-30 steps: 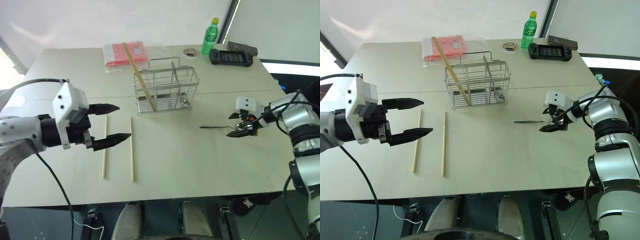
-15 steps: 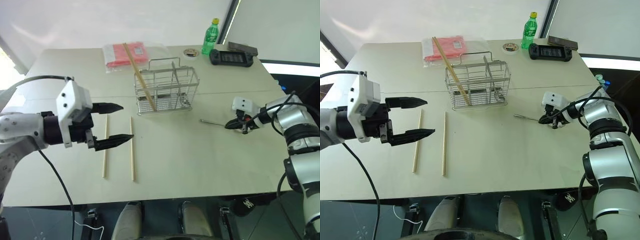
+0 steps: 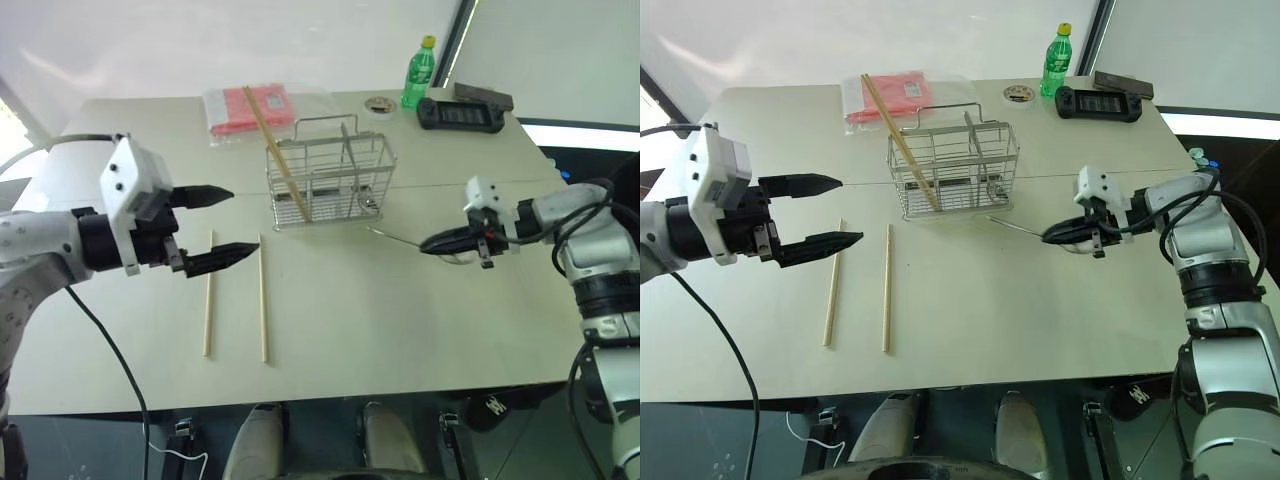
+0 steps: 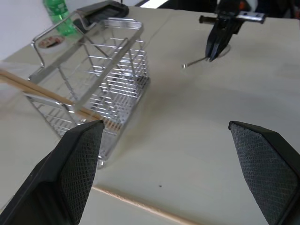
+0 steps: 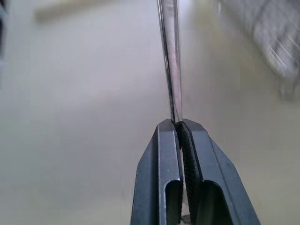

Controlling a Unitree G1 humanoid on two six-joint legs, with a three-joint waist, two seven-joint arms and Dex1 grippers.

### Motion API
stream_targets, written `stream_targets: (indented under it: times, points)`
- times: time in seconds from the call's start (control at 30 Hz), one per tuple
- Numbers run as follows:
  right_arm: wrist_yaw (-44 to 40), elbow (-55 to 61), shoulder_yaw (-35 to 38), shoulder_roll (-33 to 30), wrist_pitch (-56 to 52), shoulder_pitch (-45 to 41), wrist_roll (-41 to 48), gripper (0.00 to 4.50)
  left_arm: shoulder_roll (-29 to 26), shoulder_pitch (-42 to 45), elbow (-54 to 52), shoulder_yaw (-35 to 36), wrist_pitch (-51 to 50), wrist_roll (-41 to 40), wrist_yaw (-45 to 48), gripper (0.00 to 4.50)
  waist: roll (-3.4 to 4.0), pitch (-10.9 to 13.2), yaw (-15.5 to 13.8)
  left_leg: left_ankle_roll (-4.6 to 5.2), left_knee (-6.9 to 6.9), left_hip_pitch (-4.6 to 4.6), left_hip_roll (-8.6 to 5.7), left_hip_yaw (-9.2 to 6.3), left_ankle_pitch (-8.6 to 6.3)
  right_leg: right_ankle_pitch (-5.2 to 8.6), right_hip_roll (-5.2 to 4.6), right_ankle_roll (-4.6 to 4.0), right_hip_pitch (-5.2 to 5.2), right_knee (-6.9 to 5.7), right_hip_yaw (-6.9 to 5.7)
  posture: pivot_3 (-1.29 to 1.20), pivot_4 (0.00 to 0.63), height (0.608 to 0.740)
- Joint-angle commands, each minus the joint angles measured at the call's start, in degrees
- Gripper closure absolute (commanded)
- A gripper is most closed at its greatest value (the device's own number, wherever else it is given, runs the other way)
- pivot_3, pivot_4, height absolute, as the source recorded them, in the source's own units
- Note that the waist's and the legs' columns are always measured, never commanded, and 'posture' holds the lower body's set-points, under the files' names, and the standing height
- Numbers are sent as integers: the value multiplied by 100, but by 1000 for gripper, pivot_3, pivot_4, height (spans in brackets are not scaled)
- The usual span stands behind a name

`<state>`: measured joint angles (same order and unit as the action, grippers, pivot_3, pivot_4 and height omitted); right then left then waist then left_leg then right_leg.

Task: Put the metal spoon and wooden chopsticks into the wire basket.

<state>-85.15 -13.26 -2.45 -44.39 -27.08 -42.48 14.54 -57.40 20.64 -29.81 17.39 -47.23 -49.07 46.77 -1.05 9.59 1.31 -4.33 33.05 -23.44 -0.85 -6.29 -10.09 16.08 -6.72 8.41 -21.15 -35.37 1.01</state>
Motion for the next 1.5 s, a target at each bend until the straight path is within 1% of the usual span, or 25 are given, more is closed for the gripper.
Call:
stream_targets:
  times: [0.03,0.1,0.17,0.23,0.3,0.43,0.57,0.7,0.9,1.2,1.3,1.47,1.5]
  points:
    - [1167,1106,715,515,-1637,-543,1039,4483,10,217,162,29,214,183,-57,0,-1,-1,1,0,0,0,2,0,0,0,1,-1,0,0,0,0,150,721]
    - [1890,1207,980,964,-1992,-945,1305,4483,22,283,250,-21,275,255,-44,0,-5,-1,-20,0,0,0,1,0,0,1,1,-2,-2,0,0,0,150,721]
    - [2923,869,1260,1570,-2055,-1500,1316,4483,44,371,325,-85,326,315,-35,0,-5,-1,-26,0,0,-2,0,0,0,1,1,-3,-2,4,0,0,150,721]
    - [3810,378,1402,2068,-1848,-1925,1141,4483,79,467,378,-134,345,339,-33,0,-5,-1,-30,0,0,-3,0,0,0,1,1,-4,-5,3,0,0,150,721]
    - [4330,-88,1366,2395,-1257,-2114,874,4483,121,539,403,-175,358,364,-42,0,-16,-7,-46,-1,-2,-4,0,-2,0,0,1,-3,-7,2,-2,0,150,721]
    - [4937,-988,1393,2733,-274,-2320,615,4483,140,596,391,-185,345,370,-66,0,-19,-6,-48,0,-5,-8,-3,-1,0,-1,1,-1,-8,6,-1,0,150,721]
    - [5121,-1721,1279,2861,514,-2309,397,4483,95,616,351,-63,271,303,-118,0,-15,-3,-2,0,-8,-9,-3,-1,1,-2,1,0,-16,-2,0,0,150,721]
    - [5179,-2028,1160,2990,1029,-2074,253,4483,42,592,298,48,209,257,-171,0,-14,-3,72,1,-10,-9,-2,-2,1,-2,2,1,-19,-8,0,0,150,721]
    - [5338,-1755,1041,3373,1028,-1655,296,4483,11,540,279,115,179,265,-242,0,-12,-2,142,1,-11,-7,0,-6,1,-2,6,1,-20,-15,-1,0,150,721]
    - [5611,-1605,1101,3521,910,-1388,351,4483,32,581,316,110,193,280,-269,0,-14,-3,124,1,-9,-5,1,-7,1,-1,7,0,-17,-19,-1,0,150,721]
    - [5681,-1575,1129,3541,932,-1353,366,3411,49,626,348,79,210,290,-277,0,-14,-3,125,1,-9,-4,1,-8,1,-1,7,0,-18,-19,-1,0,150,721]
    - [5750,-1570,1137,3508,1042,-1365,369,910,75,679,366,56,219,273,-296,0,-14,-3,126,1,-9,-4,1,-8,1,-1,7,0,-17,-19,-1,0,150,721]
    - [5782,-1577,1156,3499,1036,-1381,384,468,83,698,377,56,217,261,-303,0,-14,-3,125,1,-9,-4,1,-8,1,-1,7,0,-18,-19,-1,0,150,721]
